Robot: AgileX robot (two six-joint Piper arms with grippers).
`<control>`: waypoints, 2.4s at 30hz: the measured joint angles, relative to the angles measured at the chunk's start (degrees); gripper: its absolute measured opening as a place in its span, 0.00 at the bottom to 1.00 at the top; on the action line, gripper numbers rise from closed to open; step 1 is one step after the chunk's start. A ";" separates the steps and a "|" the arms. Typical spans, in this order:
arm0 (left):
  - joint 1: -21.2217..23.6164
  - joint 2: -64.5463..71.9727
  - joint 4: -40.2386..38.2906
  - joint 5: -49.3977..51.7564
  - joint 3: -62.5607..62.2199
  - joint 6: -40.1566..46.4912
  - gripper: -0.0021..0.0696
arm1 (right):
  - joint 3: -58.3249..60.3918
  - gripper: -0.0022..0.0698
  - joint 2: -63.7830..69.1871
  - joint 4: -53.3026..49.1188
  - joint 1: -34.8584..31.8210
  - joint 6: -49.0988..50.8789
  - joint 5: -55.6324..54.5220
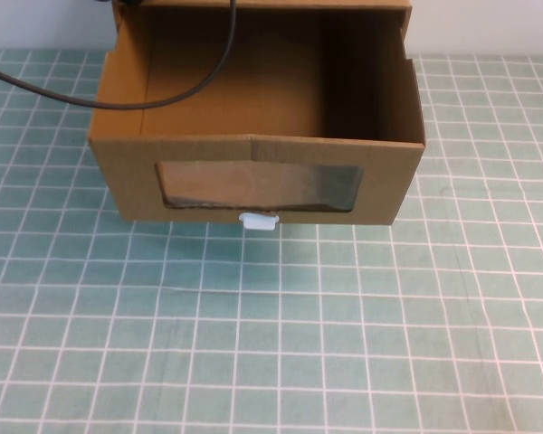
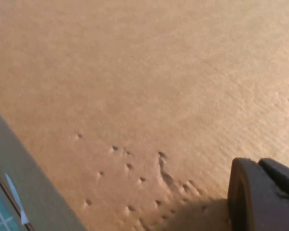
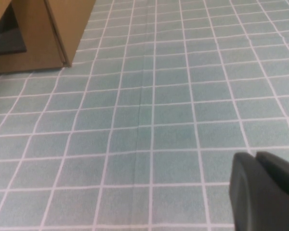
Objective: Close the shoe box
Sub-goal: Press the shoe box with left arm, then close the shoe box with your right arm
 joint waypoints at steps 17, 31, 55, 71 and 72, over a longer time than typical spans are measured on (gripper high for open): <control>-0.13 0.09 1.48 0.39 -0.36 -2.41 0.02 | 0.00 0.01 0.00 7.63 0.00 8.47 -28.77; -0.13 0.09 1.58 0.51 -0.36 -2.41 0.02 | -26.23 0.01 21.92 15.75 0.00 9.08 20.60; -0.13 0.09 1.58 0.39 -0.36 -2.41 0.02 | -65.57 0.01 72.75 20.26 34.03 -8.26 16.75; -0.13 0.09 1.58 0.39 -0.36 -2.51 0.02 | -71.40 0.01 83.03 19.65 34.28 -8.79 0.27; -0.13 0.09 1.58 0.39 -0.36 -2.51 0.02 | -71.98 0.01 83.44 19.77 34.00 -8.79 0.27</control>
